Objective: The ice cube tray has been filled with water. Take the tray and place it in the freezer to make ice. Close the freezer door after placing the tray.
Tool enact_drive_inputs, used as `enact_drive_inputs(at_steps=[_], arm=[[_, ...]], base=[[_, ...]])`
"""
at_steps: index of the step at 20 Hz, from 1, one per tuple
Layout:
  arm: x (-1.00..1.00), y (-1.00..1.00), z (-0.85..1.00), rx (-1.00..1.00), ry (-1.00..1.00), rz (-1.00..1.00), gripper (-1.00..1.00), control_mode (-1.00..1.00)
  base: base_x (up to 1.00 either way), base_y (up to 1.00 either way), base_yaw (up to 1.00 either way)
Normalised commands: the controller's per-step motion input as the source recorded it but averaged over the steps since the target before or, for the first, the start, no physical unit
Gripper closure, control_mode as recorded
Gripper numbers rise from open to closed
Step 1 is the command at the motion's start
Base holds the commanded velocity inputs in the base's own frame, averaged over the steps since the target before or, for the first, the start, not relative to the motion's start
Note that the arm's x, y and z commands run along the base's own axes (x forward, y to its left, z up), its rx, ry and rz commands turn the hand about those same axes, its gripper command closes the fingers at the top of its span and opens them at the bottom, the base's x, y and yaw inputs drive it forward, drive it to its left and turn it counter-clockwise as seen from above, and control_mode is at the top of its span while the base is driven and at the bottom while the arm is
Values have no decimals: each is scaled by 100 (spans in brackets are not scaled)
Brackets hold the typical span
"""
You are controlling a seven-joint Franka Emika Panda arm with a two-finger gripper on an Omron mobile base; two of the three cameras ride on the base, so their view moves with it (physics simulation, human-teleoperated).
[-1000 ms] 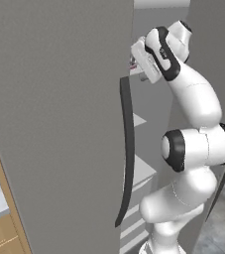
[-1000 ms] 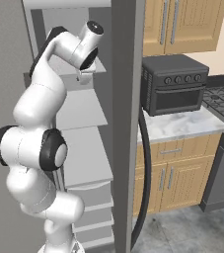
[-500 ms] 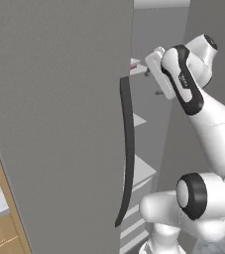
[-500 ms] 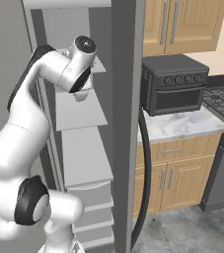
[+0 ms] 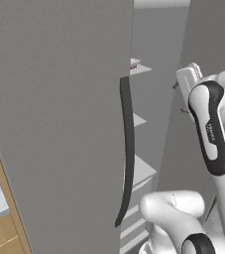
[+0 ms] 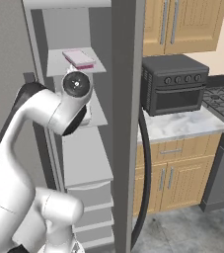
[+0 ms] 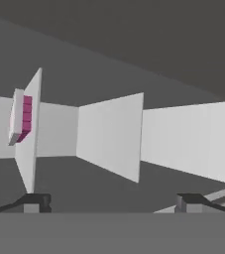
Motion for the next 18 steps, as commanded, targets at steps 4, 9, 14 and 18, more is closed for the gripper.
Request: enact_drive_inputs(at_steps=[4,9,14,18], arm=[[-73,4,0,0,0,-2,-100,-100],[-46,13,0,0,3,-6,-100,-100],[-28,3,0,0,4,-10,-100,-100],[-5,0,0,0,1,-3,-100,100]], base=[[0,0,0],[0,0,0],[0,0,0],[-6,2,-6]])
